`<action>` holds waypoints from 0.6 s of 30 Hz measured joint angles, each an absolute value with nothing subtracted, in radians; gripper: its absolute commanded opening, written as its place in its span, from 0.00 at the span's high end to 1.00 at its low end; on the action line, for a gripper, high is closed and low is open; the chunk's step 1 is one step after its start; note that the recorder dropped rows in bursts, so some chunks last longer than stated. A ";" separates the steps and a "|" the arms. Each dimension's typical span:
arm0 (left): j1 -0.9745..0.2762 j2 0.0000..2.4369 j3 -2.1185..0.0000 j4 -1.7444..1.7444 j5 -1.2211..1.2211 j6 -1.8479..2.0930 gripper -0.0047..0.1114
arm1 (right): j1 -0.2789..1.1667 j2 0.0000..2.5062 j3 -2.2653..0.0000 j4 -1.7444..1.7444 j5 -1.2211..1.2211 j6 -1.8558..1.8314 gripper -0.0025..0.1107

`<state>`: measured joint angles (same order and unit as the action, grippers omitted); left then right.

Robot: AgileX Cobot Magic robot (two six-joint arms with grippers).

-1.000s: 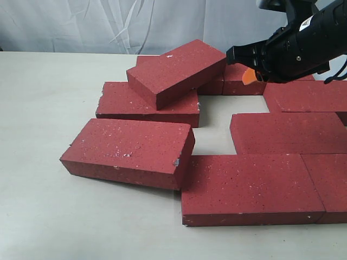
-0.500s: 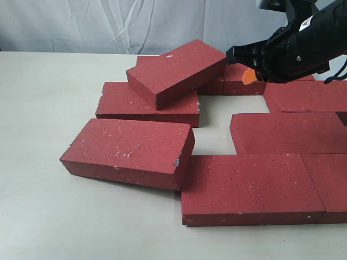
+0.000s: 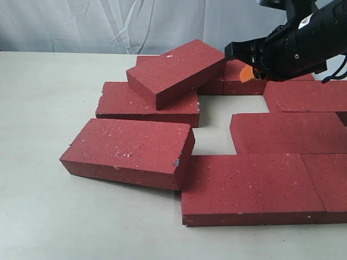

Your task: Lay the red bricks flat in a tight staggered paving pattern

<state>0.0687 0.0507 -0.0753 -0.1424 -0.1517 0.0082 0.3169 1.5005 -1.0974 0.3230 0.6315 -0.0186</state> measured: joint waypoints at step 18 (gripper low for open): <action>0.069 0.559 -0.326 -0.075 -0.279 0.008 0.96 | 0.317 1.501 -1.097 0.325 0.629 -0.019 0.99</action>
